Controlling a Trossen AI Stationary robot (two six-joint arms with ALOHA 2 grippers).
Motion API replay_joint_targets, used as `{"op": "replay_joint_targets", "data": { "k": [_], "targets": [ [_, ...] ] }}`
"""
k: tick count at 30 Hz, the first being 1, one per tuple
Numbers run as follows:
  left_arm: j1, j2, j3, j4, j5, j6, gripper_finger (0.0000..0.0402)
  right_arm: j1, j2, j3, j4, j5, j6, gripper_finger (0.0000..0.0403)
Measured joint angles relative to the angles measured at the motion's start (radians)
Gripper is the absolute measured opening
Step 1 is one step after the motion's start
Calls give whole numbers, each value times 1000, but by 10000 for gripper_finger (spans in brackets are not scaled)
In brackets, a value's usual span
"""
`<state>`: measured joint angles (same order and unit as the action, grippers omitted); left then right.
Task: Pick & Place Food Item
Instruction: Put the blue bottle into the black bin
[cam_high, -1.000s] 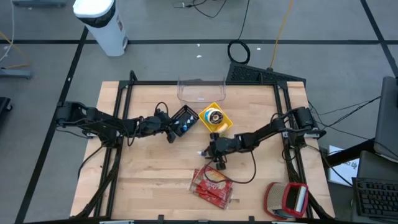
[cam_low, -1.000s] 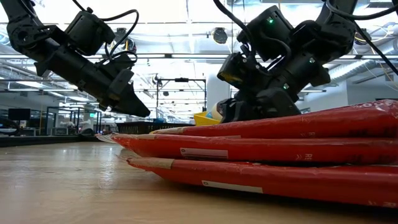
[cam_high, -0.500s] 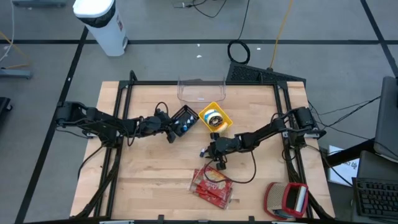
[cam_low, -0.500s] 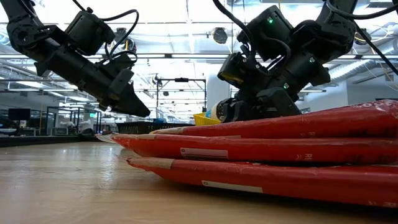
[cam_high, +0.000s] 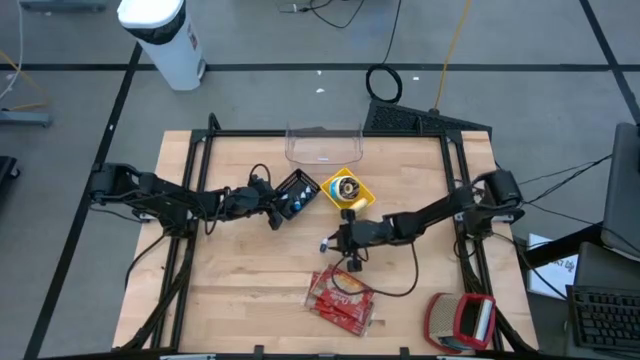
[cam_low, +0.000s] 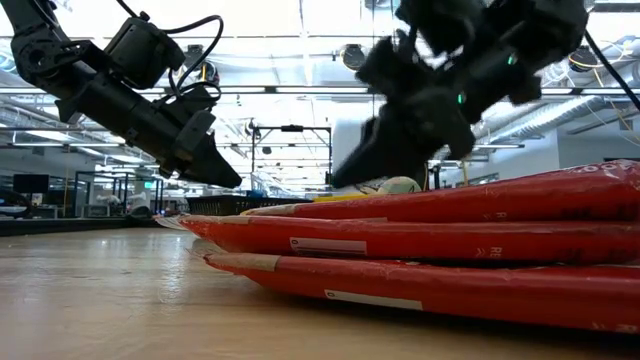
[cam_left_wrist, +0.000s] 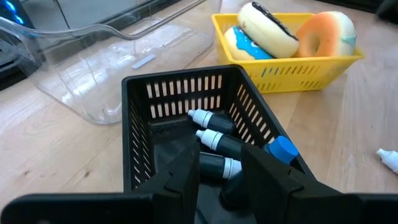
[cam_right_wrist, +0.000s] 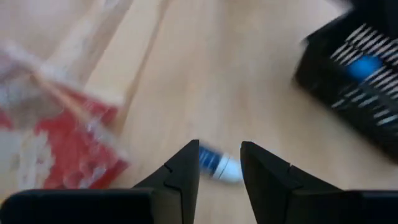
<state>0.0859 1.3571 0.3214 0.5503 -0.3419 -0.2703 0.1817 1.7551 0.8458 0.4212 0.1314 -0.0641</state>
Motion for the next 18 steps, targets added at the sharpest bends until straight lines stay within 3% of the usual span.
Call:
{"op": "replay_joint_targets", "data": {
  "k": [4, 7, 13, 18],
  "targets": [
    [0, 0, 0, 0, 0, 0, 120, 36, -52, 21, -28, 153, 29, 105],
    [0, 0, 0, 3, 0, 0, 120, 56, -48, 90, -146, 208, 86, 113],
    [0, 0, 0, 5, 0, 0, 120, 63, 31, 257, -388, 147, 134, 182],
    [0, 0, 0, 10, 1, -3, 120, 34, 104, 298, -378, 24, 146, 240]
  ]
}}
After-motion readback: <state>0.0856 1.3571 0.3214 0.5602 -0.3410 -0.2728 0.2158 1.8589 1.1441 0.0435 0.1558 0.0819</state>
